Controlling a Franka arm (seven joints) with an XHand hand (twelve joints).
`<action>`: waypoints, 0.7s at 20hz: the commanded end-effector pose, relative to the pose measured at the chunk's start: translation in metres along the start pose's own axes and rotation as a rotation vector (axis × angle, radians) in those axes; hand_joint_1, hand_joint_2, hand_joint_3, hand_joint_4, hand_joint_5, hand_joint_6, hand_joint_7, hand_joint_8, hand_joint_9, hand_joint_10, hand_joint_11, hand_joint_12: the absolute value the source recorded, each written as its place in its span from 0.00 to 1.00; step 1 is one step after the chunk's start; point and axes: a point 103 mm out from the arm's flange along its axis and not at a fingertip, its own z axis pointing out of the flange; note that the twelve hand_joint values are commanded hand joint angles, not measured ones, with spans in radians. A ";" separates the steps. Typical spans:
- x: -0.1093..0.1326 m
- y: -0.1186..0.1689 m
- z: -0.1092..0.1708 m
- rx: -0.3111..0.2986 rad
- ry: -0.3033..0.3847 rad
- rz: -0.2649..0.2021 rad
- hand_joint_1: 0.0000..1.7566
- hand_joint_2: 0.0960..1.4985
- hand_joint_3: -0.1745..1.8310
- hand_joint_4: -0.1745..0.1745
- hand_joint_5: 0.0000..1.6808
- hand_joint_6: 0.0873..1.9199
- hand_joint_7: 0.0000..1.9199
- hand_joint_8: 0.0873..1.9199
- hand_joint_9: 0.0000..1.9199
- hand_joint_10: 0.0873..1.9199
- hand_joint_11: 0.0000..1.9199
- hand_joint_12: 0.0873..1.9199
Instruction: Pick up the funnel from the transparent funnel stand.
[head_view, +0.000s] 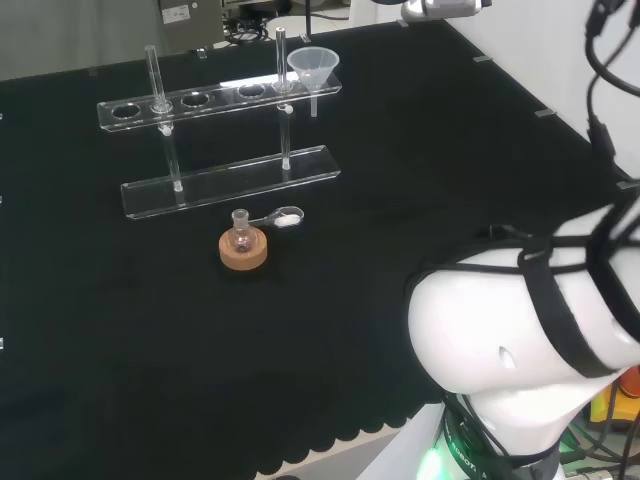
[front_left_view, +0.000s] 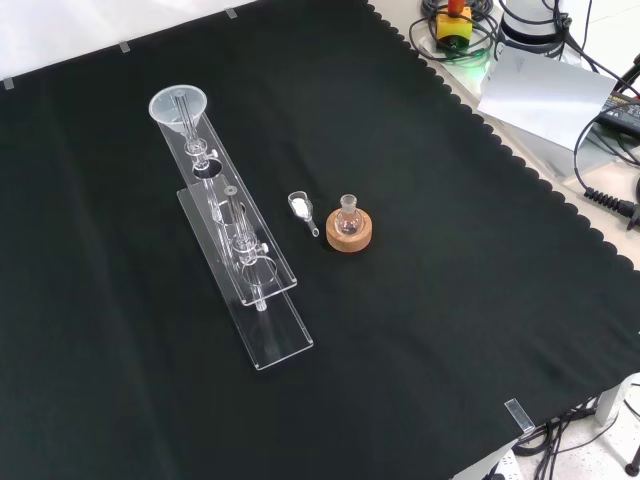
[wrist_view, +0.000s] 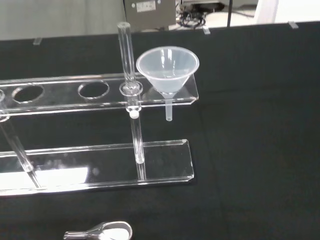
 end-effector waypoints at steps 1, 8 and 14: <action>-0.048 0.110 0.032 0.048 0.002 -0.025 0.04 0.76 0.27 0.52 0.14 0.00 0.00 0.17 0.10 0.27 0.03 0.72; -0.033 0.145 0.065 0.105 -0.034 -0.064 0.11 0.71 0.25 0.53 0.13 0.00 0.00 0.19 0.10 0.30 0.01 0.76; -0.018 0.177 0.083 0.228 -0.077 -0.091 0.19 0.65 0.24 0.54 0.12 0.00 0.00 0.19 0.10 0.32 0.01 0.77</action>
